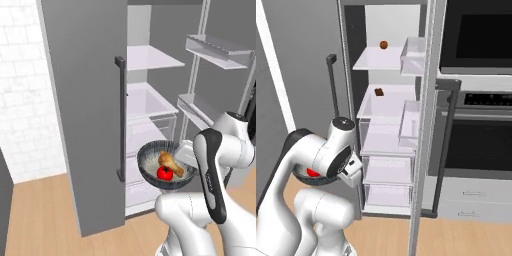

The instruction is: Pick the chicken drumstick and tomato from their plates and place them in the bowl. Then put the bowl in the fridge.

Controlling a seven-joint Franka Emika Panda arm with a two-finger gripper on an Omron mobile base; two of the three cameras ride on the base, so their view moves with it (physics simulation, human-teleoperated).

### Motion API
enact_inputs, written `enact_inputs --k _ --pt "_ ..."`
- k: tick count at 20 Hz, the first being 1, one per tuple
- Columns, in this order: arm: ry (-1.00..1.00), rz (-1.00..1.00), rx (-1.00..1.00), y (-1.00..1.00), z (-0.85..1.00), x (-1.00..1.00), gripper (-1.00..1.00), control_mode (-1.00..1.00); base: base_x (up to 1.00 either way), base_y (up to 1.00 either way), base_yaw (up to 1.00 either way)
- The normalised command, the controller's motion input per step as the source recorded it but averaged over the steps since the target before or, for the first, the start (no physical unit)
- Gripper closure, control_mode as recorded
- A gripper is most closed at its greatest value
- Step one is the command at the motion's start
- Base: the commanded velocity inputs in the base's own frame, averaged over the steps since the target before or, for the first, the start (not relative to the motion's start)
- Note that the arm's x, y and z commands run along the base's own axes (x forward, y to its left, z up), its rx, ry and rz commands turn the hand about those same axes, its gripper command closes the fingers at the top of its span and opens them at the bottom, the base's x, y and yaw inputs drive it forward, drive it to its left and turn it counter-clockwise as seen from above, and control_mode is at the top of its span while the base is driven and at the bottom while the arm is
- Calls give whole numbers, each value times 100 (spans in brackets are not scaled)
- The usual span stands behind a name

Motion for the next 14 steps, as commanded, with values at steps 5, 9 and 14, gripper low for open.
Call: enact_inputs --k 5,9,14 --pt "0 0 0 0 0 0 100 100 65 -7 9" --pt "0 0 0 0 0 0 100 100 37 -45 5" --pt "0 0 0 0 0 0 100 100 44 -26 6"
